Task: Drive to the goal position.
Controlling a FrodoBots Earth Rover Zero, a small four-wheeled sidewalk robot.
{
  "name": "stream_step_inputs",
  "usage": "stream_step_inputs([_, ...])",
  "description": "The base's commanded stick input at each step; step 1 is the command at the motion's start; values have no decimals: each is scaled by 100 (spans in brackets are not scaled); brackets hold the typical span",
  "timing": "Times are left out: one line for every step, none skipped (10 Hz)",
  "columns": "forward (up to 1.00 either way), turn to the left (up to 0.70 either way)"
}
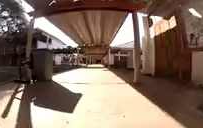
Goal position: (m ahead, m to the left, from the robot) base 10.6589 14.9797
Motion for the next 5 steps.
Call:
stream_step_inputs([50, 0])
stream_step_inputs([50, 0])
stream_step_inputs([50, 0])
stream_step_inputs([50, 0])
stream_step_inputs([50, 0])
